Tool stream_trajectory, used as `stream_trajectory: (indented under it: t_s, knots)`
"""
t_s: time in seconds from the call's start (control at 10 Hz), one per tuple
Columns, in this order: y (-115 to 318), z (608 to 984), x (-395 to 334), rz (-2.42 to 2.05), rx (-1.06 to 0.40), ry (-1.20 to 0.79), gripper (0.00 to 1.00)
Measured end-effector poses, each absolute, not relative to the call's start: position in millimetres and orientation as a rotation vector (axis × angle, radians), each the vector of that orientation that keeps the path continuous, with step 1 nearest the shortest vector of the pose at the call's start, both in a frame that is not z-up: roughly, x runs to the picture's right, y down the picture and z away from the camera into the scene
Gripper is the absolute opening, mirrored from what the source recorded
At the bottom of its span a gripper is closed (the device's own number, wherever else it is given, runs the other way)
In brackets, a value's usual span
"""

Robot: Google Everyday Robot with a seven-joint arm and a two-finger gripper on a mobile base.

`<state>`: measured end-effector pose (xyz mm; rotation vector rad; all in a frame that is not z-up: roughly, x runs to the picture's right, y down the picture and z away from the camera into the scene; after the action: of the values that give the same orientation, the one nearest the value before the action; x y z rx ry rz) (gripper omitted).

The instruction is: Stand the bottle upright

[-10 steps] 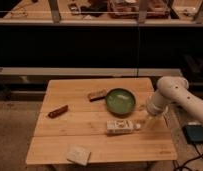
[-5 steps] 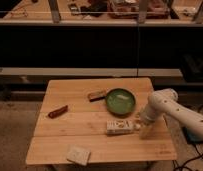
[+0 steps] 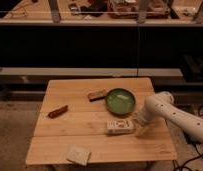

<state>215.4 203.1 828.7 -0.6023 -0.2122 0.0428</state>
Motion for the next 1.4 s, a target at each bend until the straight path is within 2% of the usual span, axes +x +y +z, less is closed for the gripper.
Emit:
stream_trajectory:
  t_s: [0.6, 1.4]
  knots:
    - [195.0, 798.1, 211.5, -0.035, -0.571, -0.321, 0.65]
    - [208.3, 808.1, 220.2, -0.006, -0.587, -0.377, 0.65]
